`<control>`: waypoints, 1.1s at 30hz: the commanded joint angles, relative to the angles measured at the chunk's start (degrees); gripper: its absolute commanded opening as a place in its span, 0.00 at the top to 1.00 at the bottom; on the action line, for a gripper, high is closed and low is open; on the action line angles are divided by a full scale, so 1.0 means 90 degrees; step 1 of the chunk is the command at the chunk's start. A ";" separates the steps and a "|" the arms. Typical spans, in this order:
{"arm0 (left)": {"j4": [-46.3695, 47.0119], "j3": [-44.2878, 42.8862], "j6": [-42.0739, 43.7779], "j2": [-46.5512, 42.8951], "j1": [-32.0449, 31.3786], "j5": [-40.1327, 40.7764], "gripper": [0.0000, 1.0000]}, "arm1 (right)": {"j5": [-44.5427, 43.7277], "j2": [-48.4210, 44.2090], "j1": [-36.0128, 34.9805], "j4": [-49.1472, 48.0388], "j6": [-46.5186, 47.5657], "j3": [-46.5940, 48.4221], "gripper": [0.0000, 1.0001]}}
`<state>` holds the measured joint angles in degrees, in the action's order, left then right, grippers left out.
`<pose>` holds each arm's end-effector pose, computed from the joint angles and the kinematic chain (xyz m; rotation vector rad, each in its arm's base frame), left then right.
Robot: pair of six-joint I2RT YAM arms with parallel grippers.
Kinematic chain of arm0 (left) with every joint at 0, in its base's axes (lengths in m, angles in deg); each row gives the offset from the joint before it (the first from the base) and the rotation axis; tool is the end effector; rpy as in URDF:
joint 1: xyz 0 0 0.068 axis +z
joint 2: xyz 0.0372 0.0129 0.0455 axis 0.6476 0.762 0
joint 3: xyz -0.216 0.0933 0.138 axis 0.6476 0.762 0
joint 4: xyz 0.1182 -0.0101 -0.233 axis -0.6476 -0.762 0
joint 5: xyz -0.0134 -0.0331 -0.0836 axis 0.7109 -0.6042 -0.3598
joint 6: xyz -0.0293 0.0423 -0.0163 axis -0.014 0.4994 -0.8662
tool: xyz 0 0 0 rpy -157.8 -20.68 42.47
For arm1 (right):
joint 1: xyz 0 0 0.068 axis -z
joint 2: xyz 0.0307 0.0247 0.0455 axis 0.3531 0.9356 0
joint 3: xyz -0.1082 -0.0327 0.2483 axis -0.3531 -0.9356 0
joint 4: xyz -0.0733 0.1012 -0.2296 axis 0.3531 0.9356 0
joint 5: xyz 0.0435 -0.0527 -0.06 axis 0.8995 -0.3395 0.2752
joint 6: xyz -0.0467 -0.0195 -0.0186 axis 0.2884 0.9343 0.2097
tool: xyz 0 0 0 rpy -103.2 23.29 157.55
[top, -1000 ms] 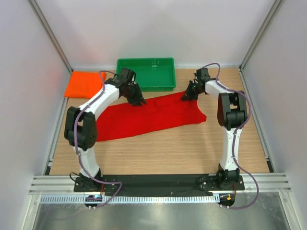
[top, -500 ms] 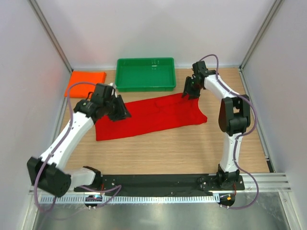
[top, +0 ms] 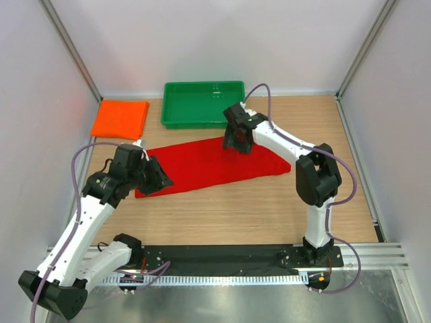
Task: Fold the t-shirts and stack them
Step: Fold the tshirt
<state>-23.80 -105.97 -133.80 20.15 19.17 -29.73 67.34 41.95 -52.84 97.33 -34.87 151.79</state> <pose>0.1543 -0.0650 0.3174 -0.4554 2.4950 -0.6627 0.3611 0.2197 0.2421 0.2930 2.6179 0.2204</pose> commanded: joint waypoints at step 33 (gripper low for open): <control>0.0063 -0.1071 0.1552 0.2184 -0.0155 0.0304 0.43 | -0.1294 -0.1293 0.1181 -0.0138 0.0688 -0.1931 0.28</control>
<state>-25.92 -109.43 -127.22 32.91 18.80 -28.00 58.38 34.39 -42.30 92.45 -25.49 128.86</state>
